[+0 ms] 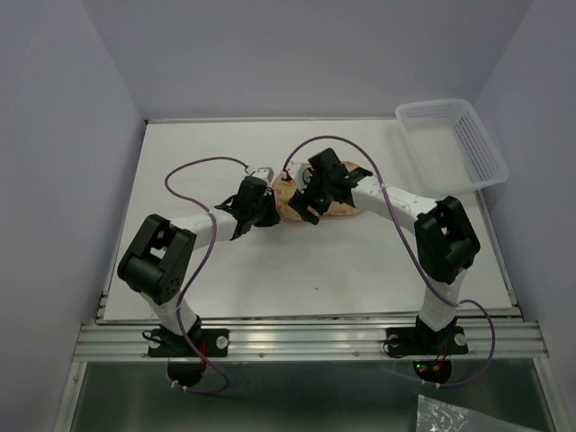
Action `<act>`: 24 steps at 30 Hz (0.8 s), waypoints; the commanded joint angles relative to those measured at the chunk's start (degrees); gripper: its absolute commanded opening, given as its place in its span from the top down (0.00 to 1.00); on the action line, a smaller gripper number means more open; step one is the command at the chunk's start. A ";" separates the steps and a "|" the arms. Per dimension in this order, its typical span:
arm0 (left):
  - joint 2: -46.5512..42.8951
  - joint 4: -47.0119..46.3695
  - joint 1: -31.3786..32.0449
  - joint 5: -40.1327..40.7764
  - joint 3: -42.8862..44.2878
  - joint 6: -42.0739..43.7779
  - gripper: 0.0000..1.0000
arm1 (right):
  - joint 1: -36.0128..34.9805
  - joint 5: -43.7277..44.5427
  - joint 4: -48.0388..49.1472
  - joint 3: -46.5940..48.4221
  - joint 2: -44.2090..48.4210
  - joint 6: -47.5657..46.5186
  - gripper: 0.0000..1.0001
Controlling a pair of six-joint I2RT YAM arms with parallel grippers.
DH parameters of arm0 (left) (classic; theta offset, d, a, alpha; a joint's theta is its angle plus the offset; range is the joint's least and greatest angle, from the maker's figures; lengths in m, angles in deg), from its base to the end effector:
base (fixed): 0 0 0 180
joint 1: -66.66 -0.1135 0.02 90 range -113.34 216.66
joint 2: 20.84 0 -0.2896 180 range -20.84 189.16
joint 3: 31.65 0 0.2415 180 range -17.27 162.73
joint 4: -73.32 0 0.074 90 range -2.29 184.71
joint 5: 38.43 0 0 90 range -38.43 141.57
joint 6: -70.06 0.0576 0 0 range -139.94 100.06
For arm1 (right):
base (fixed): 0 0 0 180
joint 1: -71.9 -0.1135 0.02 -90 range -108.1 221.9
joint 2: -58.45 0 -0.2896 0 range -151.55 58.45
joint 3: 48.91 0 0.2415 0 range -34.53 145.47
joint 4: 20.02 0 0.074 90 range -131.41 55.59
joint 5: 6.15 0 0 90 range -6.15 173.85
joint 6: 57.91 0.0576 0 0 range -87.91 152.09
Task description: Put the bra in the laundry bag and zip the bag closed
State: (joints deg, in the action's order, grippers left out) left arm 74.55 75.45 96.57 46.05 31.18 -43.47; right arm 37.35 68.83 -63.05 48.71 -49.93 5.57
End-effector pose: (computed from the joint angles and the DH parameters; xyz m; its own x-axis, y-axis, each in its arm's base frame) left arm 0.3082 -0.1837 0.1971 -0.6778 -0.0685 -0.7320 0.3210 0.8682 -0.3785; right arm 0.3417 0.2534 0.2386 -0.2937 -0.7259 -0.6220 -0.8997 0.4298 -0.0767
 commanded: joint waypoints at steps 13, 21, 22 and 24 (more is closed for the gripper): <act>-7.15 -1.19 1.99 -11.17 -1.42 -6.62 1.00 | -9.84 10.02 32.06 -21.10 8.89 2.18 0.35; -9.26 -1.11 2.08 -15.48 -2.83 -6.62 1.00 | -9.84 14.32 43.04 -25.66 8.53 1.83 0.43; -9.35 -1.11 1.99 -15.83 -2.92 -6.62 1.00 | -9.84 14.06 43.75 -26.02 8.53 1.91 0.48; -9.79 -0.76 2.08 -16.72 -3.18 -6.44 1.00 | -9.84 14.59 45.77 -26.64 8.01 1.91 0.56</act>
State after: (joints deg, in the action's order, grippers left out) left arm 68.37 75.54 97.99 34.03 28.57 -49.83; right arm 27.60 81.46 -27.53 23.10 -41.89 7.34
